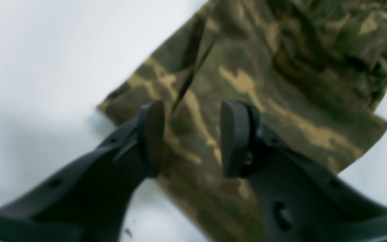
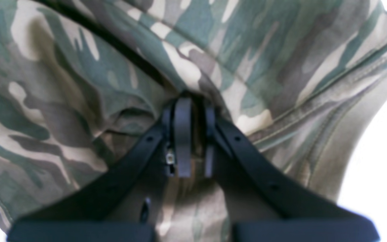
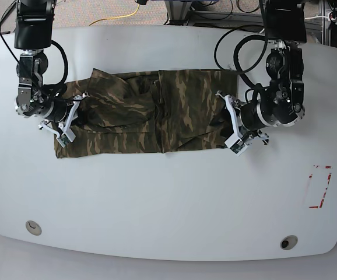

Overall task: Layout the t-shirt on the table in an organized manner, then fold the t-shirt properly
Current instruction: 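Hold the folded end with the left gripper while the right gripper regrasps its end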

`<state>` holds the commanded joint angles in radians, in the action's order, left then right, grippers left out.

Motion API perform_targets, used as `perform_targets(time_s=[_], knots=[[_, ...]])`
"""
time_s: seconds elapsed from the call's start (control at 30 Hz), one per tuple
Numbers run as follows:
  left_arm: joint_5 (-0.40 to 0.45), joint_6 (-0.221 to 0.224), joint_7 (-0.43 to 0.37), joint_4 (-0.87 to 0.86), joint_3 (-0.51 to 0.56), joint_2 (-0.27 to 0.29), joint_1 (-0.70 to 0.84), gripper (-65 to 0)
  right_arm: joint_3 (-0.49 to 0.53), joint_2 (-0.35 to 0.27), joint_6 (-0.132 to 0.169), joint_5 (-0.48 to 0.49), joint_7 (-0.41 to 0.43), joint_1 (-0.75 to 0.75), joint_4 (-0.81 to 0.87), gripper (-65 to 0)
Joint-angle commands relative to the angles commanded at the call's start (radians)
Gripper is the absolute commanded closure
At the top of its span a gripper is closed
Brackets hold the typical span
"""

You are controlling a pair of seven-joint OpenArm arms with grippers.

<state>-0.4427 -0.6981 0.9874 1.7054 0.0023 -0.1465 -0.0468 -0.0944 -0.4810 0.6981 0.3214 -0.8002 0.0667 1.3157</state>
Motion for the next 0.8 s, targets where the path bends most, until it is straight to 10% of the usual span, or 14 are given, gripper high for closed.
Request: perform_targets(time_s=[0.8], knots=[[0.002,0.0,-0.003,-0.143,-0.002,-0.081,0.06,-7.2,-0.002,0.002,0.0,0.009,0.0,0.017,0.052,-5.5]])
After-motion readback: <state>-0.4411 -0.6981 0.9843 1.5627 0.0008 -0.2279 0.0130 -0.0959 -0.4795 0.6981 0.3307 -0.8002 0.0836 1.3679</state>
